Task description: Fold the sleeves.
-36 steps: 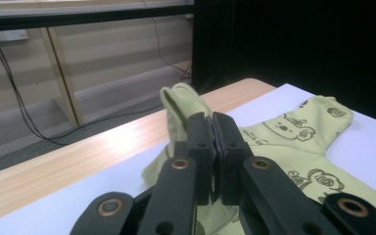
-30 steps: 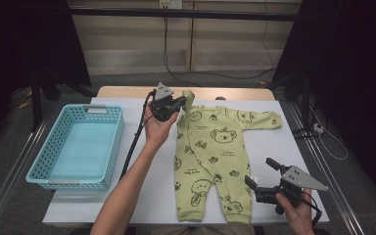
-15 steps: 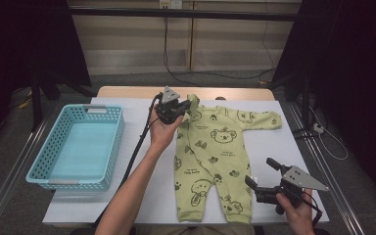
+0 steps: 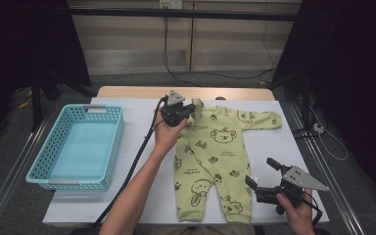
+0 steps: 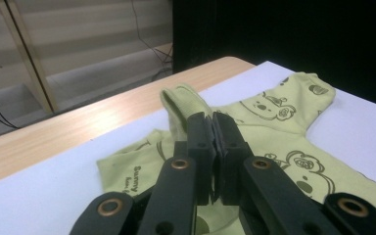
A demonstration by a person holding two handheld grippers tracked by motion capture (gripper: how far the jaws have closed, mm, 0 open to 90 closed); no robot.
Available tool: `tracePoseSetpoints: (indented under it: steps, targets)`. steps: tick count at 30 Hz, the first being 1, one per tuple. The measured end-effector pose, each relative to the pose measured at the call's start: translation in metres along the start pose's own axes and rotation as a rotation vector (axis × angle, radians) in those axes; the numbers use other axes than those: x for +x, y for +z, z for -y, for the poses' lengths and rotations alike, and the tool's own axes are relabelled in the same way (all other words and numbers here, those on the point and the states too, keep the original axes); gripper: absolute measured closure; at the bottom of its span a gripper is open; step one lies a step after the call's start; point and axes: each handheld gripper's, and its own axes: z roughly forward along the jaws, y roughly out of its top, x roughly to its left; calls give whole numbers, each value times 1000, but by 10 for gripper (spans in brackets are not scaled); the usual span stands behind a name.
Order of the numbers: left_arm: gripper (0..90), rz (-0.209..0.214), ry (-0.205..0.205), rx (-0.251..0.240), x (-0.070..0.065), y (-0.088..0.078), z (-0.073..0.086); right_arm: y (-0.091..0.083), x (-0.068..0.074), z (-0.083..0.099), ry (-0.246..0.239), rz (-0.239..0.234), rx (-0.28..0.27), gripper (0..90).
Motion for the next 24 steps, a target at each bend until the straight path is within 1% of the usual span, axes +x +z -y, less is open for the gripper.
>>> tracePoseSetpoints:
  steps: [1,2,4,10,13,15,24]
  targets:
    - [874,3,1,2,0,1,1,0,0,0,0,-1,2,8]
    - [874,7,-12,-5,-1,3,2,0,0,0,-1,-2,2,8]
    - [874,7,-5,7,-2,4,3,0,0,0,0,-2,0,8]
    - [874,16,-4,11,-4,9,6,0,0,0,-3,-1,1,8]
    - [873,19,11,19,-6,10,7,0,0,0,-2,-2,1,8]
    - [873,19,3,18,-7,11,8,0,0,0,-1,-2,2,8]
    - [873,35,10,55,-8,17,14,1,0,0,-6,-2,2,8]
